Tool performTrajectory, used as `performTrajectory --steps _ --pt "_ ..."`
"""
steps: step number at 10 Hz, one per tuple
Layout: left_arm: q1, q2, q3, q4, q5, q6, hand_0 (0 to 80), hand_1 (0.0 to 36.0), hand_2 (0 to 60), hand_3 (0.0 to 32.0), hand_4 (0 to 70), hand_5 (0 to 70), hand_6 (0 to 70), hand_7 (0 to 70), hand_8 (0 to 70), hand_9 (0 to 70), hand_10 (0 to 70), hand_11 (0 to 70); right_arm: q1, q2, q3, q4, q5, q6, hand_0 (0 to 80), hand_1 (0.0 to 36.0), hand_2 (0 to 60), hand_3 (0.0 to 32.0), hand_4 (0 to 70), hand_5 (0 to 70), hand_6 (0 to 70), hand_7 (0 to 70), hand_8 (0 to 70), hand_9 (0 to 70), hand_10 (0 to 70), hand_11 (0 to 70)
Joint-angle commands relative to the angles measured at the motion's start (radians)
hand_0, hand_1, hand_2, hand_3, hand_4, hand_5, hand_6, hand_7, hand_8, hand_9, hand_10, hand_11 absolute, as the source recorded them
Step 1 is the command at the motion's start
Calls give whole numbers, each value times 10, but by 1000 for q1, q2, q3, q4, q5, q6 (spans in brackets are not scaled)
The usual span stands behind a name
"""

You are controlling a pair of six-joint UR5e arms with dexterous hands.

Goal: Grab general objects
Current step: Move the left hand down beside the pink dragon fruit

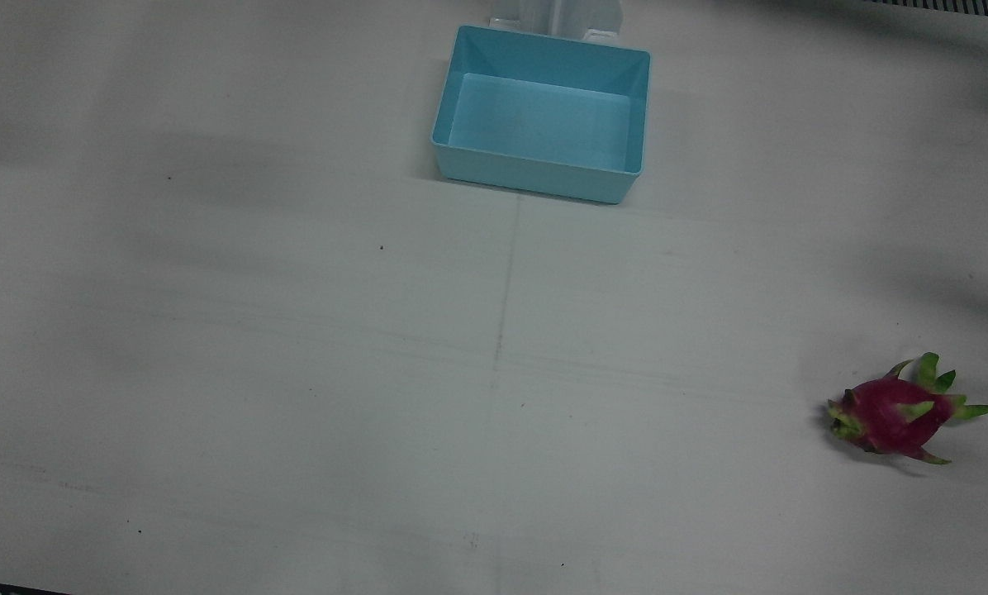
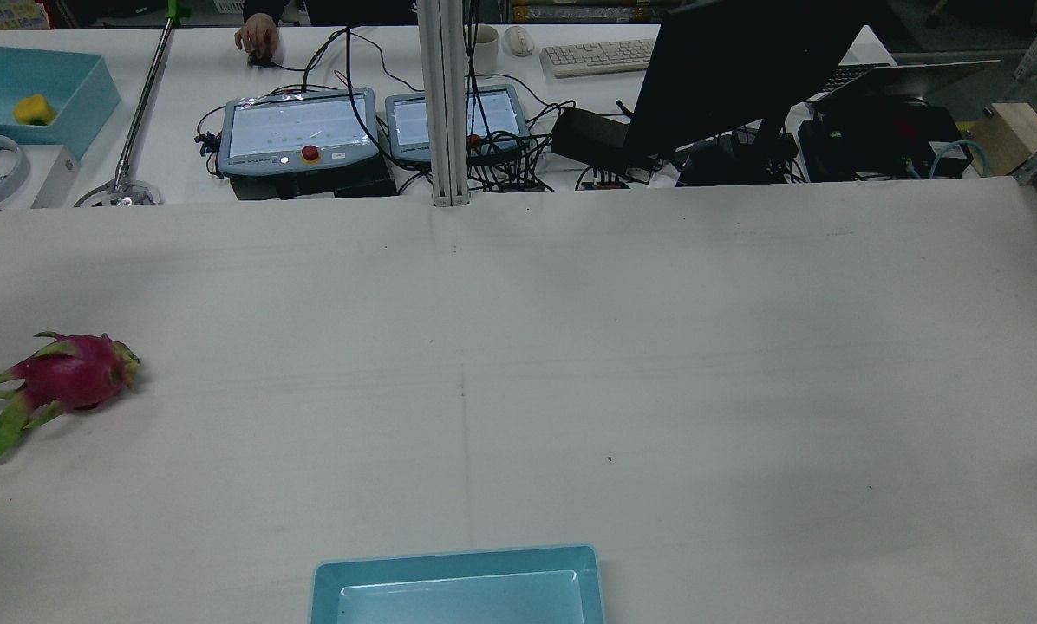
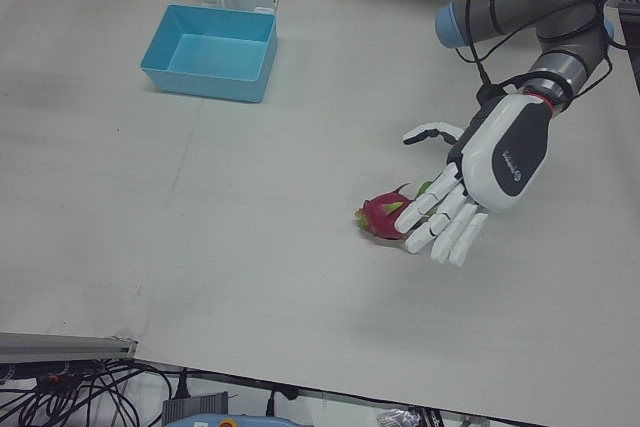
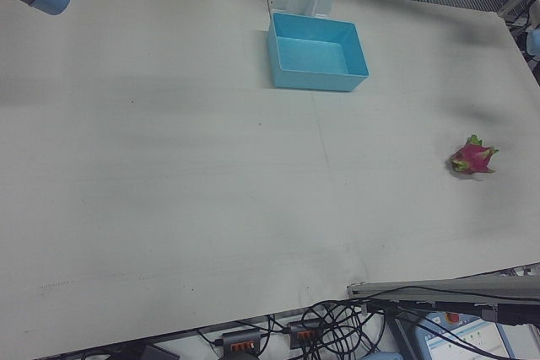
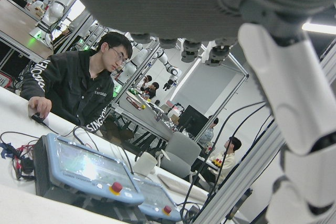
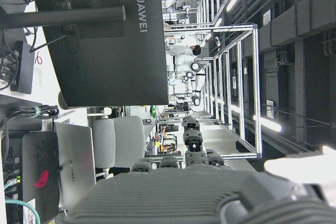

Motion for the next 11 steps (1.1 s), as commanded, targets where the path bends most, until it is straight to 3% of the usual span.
performTrajectory --steps 1,2,3,4,6,8,9,11 --pt "127 1 -2 62 -8 207 791 360 358 36 0 19 0 98 0 5 0 0 0 0 0 0 0 1 0 0 0 0 0 0 0 0 0 0 0 0" --pt "130 0 -6 73 -3 225 800 360 353 142 0 4 0 68 0 0 0 0 0 0 0 0 0 1 0 0 0 0 0 0 0 0 0 0 0 0" --pt "132 -5 -38 110 1 228 800 360 352 212 0 0 0 68 0 0 0 0 0 0 0 0 0 1 0 0 0 0 0 0 0 0 0 0 0 0" --pt "135 -4 -61 149 10 248 800 360 350 210 0 0 0 63 0 0 0 0 0 0 0 0 0 1 0 0 0 0 0 0 0 0 0 0 0 0" --pt "147 -7 -63 217 54 388 800 360 349 224 0 1 0 57 0 0 0 0 0 0 0 0 0 1 0 0 0 0 0 0 0 0 0 0 0 0" --pt "222 -8 -60 257 33 471 800 360 341 284 0 0 0 38 0 0 0 0 0 0 0 0 2 1 0 0 0 0 0 0 0 0 0 0 0 0" --pt "259 -10 -57 275 -13 560 800 360 329 292 0 0 0 40 0 0 0 0 0 0 0 0 0 1 0 0 0 0 0 0 0 0 0 0 0 0" --pt "351 -11 -49 295 -126 584 800 360 331 288 0 0 0 37 0 0 0 0 0 0 0 0 0 1 0 0 0 0 0 0 0 0 0 0 0 0"
